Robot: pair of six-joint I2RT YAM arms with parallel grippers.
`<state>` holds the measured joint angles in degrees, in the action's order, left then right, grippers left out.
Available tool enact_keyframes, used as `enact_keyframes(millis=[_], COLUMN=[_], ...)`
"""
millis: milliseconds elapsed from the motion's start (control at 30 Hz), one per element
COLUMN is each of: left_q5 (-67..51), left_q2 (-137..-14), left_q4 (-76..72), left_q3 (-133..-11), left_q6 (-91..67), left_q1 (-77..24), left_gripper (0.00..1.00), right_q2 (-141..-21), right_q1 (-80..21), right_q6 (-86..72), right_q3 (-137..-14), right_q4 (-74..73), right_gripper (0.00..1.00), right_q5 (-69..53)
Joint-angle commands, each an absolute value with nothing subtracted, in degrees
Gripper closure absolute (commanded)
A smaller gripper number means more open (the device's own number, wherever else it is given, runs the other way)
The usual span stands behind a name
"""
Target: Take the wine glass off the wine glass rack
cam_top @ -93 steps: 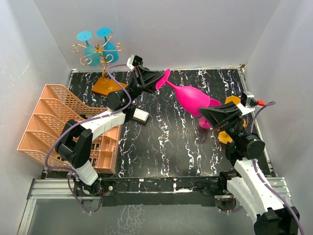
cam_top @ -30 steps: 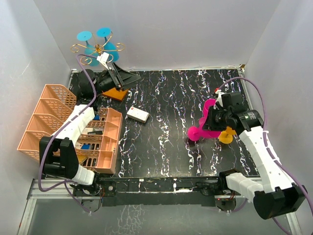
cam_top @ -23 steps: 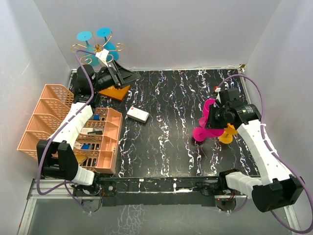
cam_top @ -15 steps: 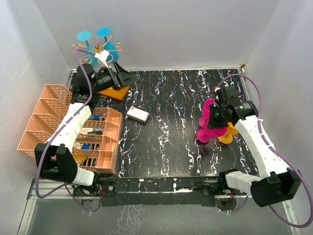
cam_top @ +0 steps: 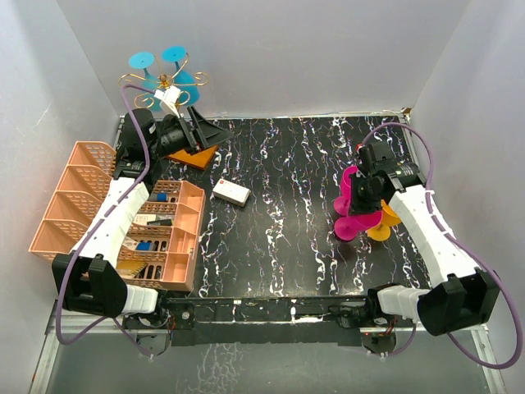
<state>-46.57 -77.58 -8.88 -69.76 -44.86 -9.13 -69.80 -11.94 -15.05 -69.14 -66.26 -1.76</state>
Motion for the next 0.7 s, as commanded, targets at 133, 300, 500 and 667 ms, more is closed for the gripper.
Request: enact_keyframes(millis=[133,300,500,667], left_q5=[-44.4,-44.1,-43.8,-43.6], left_q2=[-75.3,-75.4,-75.4,-75.5], left_q4=[-3.6,-3.2,-2.7,-1.9], left_q3=[-72.5,-72.7,-72.9,-73.1], left_q6=[-40.5,-40.4,-39.9,-39.3], left_q1=[-9.9,-9.9,-9.9,-10.1], left_gripper=[0.03,0.03,0.03,0.03], right_q2=[-71.3,-72.4,-72.5,-72.6], right_q1=[-12.1,-12.2,-12.3,-12.3], right_q6=[-14.9,-15.1,-15.4,-15.9], right_q3=[-71.8,-72.0,-71.9,-71.9], right_q4=[-64.7,-64.7,-64.8,-65.0], right_gripper=[0.92,0.91,0.89,0.89], right_q5=[-0.1,0.1,0.9,2.1])
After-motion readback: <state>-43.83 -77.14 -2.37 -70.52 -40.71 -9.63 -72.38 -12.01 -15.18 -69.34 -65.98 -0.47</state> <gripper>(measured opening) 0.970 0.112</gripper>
